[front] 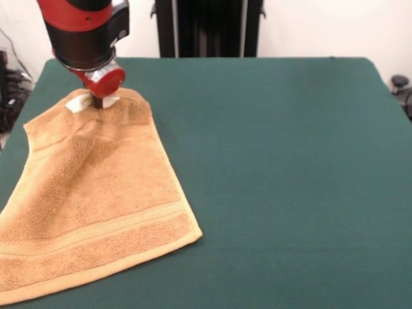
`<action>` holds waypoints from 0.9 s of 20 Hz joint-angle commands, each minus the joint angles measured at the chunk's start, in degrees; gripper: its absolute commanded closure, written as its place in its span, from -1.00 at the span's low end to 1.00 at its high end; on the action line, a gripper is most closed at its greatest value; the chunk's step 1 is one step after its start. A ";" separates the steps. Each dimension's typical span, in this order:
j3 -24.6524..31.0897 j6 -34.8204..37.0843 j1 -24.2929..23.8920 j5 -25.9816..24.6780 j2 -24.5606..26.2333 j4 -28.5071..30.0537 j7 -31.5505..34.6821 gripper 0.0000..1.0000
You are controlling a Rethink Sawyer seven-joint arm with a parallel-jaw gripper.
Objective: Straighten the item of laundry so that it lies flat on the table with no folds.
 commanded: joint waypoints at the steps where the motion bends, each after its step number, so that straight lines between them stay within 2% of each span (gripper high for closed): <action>1: 3.21 -13.83 -1.65 4.20 3.85 11.15 4.93 1.00; 4: 3.65 -17.67 -2.77 4.61 4.18 12.30 4.05 1.00; 8: 3.25 -18.92 -2.71 5.06 4.06 12.82 3.58 1.00; 9: 2.98 -19.05 -2.45 5.24 4.05 12.76 3.30 -1.00; 18: 2.65 -19.42 -2.34 5.26 3.98 13.01 3.00 -1.00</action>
